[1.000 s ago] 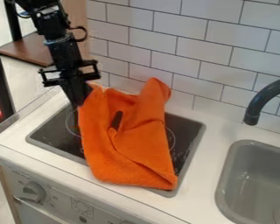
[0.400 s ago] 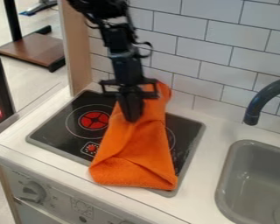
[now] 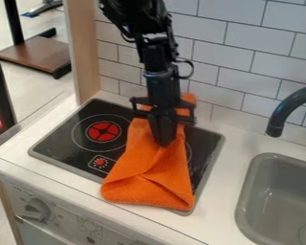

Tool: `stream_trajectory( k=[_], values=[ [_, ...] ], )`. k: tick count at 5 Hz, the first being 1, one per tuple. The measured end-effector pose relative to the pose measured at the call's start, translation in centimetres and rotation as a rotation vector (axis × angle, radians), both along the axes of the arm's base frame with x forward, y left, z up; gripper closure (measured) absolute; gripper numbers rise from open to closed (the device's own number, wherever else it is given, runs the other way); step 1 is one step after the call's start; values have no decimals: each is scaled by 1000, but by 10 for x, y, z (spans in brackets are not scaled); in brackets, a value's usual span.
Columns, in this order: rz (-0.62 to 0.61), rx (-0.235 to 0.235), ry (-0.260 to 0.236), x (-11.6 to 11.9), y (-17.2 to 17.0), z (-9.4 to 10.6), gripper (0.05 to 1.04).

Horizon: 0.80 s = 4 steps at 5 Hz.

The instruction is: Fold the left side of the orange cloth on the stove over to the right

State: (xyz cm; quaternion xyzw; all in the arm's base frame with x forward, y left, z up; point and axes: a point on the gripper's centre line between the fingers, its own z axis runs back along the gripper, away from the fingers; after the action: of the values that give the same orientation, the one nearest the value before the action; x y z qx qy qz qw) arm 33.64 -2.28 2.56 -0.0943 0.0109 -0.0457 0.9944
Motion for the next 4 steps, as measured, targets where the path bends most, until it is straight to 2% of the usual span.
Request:
stream_trajectory(
  k=[1,2,3,4],
  values=[
    [5,33,17,0,3,-18,1014],
    [8,39,22,-1,4,-20,862],
    [16,36,31,-2,3,-20,603],
    [19,13,47,-5,4,-20,291]
  ],
)
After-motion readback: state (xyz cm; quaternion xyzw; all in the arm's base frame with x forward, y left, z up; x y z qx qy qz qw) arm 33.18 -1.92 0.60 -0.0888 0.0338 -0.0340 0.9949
